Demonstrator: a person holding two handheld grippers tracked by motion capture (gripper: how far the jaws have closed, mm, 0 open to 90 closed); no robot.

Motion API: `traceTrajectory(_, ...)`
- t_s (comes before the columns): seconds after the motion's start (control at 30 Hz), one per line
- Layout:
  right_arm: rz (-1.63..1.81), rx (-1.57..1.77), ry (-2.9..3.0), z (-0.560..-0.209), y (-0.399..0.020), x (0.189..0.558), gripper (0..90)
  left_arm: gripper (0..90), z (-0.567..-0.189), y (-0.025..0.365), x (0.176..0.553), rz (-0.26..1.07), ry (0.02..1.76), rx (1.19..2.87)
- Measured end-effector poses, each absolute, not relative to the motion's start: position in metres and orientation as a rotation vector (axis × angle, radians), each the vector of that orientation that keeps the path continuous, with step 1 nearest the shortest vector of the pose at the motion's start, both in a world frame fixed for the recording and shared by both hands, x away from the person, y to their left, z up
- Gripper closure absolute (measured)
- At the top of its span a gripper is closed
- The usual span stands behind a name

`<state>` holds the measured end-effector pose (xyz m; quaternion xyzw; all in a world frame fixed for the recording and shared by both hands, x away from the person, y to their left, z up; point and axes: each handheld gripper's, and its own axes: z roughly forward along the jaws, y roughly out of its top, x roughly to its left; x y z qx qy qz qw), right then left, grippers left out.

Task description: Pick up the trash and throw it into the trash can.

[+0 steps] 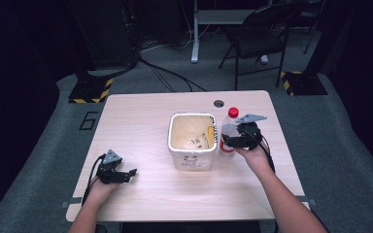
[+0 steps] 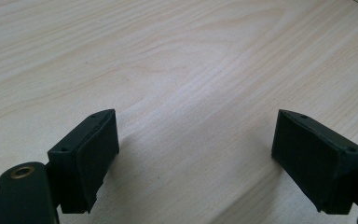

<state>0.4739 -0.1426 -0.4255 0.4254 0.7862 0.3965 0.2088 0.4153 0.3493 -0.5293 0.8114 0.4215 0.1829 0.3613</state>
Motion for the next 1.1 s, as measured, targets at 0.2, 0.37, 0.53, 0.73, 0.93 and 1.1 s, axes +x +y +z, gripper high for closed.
traceTrajectory(0.2, 1.113, 1.173, 2.177, -0.422, -0.145, 0.471, 27.7, 14.6, -0.529, 0.349, 0.415, 0.472, 1.085, 2.09)
traceTrajectory(0.37, 1.107, 1.147, 2.18, -0.413, -0.146, 0.468, 27.8, 14.6, -0.529, 0.349, 0.415, 0.472, 1.085, 2.09)
traceTrajectory(0.53, 1.117, 1.119, 2.178, -0.403, -0.146, 0.464, 27.9, 14.6, -0.529, 0.349, 0.415, 0.472, 1.085, 2.09)
traceTrajectory(0.73, 1.122, 1.086, 2.182, -0.392, -0.146, 0.46, 28.0, 14.6, -0.529, 0.349, 0.415, 0.473, 1.085, 2.09)
traceTrajectory(0.93, 1.119, 1.07, 2.192, -0.382, -0.146, 0.458, 28.1, 14.6, -0.529, 0.349, 0.415, 0.473, 1.085, 2.09)
traceTrajectory(1.1, 1.117, 1.052, 2.188, -0.371, -0.148, 0.456, 28.1, 14.5, -0.529, 0.349, 0.415, 0.472, 1.085, 2.09)
